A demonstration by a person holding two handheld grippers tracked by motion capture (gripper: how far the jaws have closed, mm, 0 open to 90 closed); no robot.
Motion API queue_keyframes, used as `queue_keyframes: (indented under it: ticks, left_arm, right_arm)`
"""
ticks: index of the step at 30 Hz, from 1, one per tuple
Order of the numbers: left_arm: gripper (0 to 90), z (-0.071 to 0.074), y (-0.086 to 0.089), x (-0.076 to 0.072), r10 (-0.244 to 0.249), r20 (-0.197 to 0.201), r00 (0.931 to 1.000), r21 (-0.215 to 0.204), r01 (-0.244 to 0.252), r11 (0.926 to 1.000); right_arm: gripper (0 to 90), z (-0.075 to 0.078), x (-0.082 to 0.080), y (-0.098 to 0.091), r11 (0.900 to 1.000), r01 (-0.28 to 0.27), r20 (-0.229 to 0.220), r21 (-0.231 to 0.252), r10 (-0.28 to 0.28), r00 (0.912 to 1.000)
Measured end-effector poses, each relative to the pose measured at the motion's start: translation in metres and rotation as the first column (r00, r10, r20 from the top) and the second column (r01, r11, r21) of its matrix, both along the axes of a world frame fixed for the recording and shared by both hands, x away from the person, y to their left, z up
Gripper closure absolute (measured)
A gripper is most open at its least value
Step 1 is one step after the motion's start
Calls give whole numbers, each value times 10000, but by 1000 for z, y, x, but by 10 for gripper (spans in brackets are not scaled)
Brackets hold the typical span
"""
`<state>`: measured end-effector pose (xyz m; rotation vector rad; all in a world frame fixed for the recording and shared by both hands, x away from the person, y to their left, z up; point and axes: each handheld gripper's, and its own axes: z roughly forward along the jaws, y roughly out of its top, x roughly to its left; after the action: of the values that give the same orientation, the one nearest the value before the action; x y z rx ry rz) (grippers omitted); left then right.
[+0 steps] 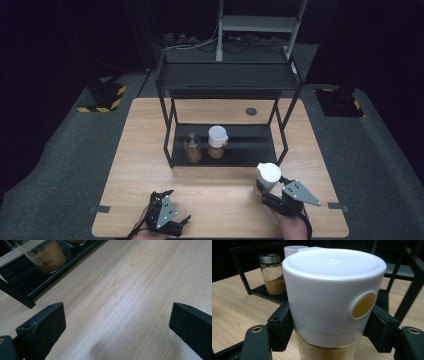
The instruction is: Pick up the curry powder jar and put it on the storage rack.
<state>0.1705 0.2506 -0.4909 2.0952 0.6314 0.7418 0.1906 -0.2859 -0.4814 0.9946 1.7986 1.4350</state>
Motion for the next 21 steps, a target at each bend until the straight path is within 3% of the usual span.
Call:
queue_keyframes:
  ticks: [14,21]
  left_arm:
    - [12,0,1,0,-16,6,10000,-37,16,10000]
    - [12,-1,1,0,-29,20,10000,-59,29,10000]
  right_arm:
    - [306,16,22,20,9993,-203,85,-328,206,9998]
    - [306,22,33,24,9997,-170,16,-165,170,9999]
